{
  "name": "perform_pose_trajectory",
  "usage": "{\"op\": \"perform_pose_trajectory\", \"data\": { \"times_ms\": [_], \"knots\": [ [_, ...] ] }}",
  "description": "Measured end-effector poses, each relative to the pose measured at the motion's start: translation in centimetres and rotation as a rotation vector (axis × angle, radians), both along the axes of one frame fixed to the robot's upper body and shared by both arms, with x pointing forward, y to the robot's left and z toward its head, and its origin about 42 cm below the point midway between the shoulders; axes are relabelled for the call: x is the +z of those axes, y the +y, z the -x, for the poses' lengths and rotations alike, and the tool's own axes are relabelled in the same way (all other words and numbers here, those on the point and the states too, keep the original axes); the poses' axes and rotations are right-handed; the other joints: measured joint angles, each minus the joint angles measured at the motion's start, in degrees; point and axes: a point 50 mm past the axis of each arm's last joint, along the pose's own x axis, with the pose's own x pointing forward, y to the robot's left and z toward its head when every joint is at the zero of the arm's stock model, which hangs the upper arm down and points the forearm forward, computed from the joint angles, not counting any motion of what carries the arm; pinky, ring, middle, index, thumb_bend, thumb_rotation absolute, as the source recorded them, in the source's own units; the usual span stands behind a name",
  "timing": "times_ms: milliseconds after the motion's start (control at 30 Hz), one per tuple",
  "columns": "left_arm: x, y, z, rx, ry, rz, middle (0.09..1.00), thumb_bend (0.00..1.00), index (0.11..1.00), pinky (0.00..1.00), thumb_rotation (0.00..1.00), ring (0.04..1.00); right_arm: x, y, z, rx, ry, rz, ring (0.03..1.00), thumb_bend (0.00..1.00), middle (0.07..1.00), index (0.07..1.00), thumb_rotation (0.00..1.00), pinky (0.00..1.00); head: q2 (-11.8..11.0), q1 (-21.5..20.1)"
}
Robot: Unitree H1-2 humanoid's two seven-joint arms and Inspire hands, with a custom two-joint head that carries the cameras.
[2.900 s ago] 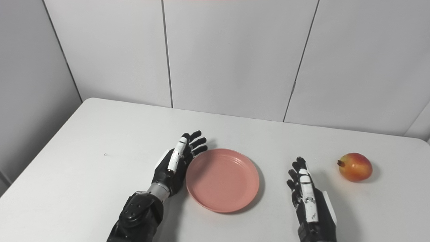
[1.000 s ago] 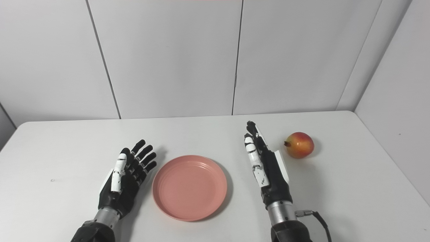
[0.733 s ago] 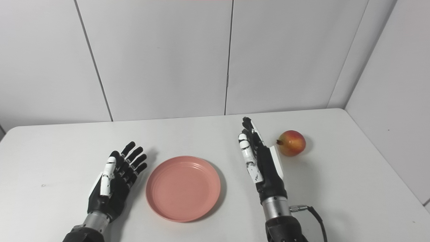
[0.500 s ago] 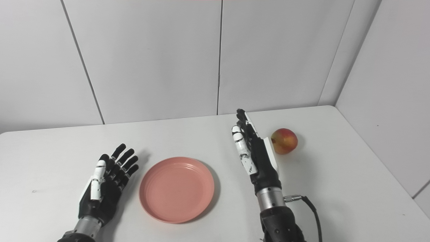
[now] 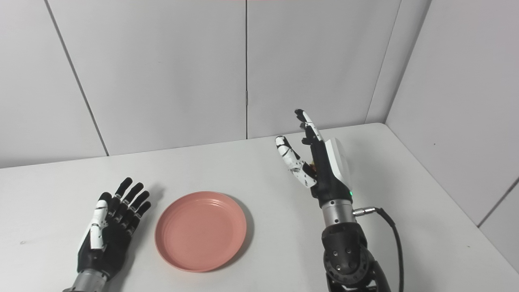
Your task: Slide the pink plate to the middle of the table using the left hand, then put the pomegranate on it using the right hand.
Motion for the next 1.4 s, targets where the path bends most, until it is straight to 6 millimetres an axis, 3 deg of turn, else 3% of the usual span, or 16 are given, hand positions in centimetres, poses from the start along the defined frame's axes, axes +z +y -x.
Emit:
{"op": "perform_pose_trajectory", "data": {
  "times_ms": [133,233,467,667,933,1133,1400],
  "knots": [
    [0.0,0.3,-0.1,-0.006,0.0,0.008,0.928,0.35,0.924,0.96,1.0,0.925,0.6,-0.8,-0.3,-0.044,-0.003,0.047,0.892,0.62,0.917,0.919,0.75,0.83,0.2,-0.5],
    [0.0,0.4,-0.1,-0.006,-0.001,0.005,0.929,0.35,0.926,0.96,1.0,0.929,0.9,-1.3,-0.4,-0.075,-0.007,0.067,0.88,0.71,0.905,0.921,0.63,0.81,0.4,-1.1],
    [0.0,0.8,-0.2,-0.003,-0.001,0.0,0.937,0.34,0.931,0.97,1.0,0.94,1.3,-2.5,-0.6,-0.133,0.007,0.112,0.885,0.77,0.908,0.93,0.5,0.82,0.5,-1.6],
    [0.0,0.8,-0.2,-0.004,-0.001,0.008,0.943,0.34,0.935,0.98,1.0,0.945,2.1,-3.3,-1.1,-0.193,0.01,0.176,0.883,0.82,0.916,0.929,0.46,0.81,0.5,-1.9],
    [0.0,0.8,-0.3,-0.008,-0.001,0.013,0.936,0.35,0.928,0.96,1.0,0.938,1.6,-4.7,-1.6,-0.24,0.051,0.27,0.856,0.87,0.907,0.909,0.42,0.76,0.8,-2.2],
    [0.0,1.0,-0.4,-0.007,0.0,0.008,0.939,0.35,0.931,0.97,1.0,0.94,1.5,-6.3,-1.8,-0.273,0.132,0.348,0.844,0.91,0.907,0.904,0.42,0.73,1.1,-2.4],
    [0.1,1.0,-0.4,-0.006,0.002,0.007,0.943,0.34,0.935,0.97,1.0,0.942,0.5,-7.9,-2.6,-0.267,0.238,0.455,0.879,0.98,0.922,0.929,0.46,0.77,1.1,-2.5]
  ]
}}
